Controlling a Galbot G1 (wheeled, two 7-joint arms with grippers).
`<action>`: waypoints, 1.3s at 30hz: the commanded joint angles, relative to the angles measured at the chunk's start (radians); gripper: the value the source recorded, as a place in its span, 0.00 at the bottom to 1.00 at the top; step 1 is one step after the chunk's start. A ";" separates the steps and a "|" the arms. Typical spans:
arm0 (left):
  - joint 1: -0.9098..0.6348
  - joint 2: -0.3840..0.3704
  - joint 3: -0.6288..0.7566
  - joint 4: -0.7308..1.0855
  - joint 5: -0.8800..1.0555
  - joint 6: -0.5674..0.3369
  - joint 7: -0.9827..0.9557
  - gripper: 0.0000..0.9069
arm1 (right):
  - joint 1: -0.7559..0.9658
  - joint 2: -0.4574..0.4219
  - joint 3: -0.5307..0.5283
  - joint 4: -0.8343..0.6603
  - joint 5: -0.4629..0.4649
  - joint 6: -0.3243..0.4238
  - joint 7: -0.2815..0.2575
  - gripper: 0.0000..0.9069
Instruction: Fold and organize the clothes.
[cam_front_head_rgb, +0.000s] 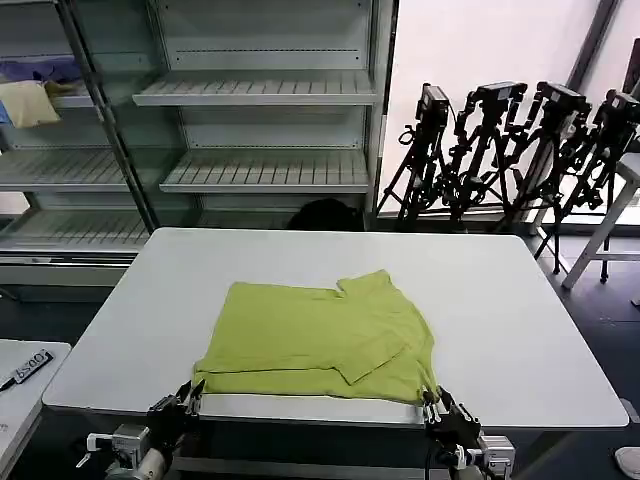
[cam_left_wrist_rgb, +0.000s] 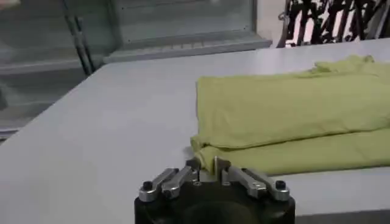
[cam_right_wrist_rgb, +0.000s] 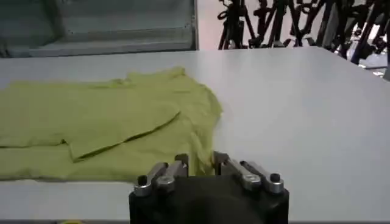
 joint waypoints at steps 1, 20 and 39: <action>0.002 -0.013 -0.018 -0.031 0.019 -0.075 -0.031 1.00 | 0.004 0.009 0.010 0.012 0.035 0.039 0.022 1.00; -0.568 0.112 0.134 0.207 -0.104 0.070 0.105 1.00 | 0.613 -0.030 -0.088 -0.345 0.035 -0.022 0.026 1.00; -0.878 0.157 0.363 0.631 -0.121 0.071 0.163 1.00 | 0.906 0.035 -0.106 -0.770 -0.048 -0.020 -0.025 1.00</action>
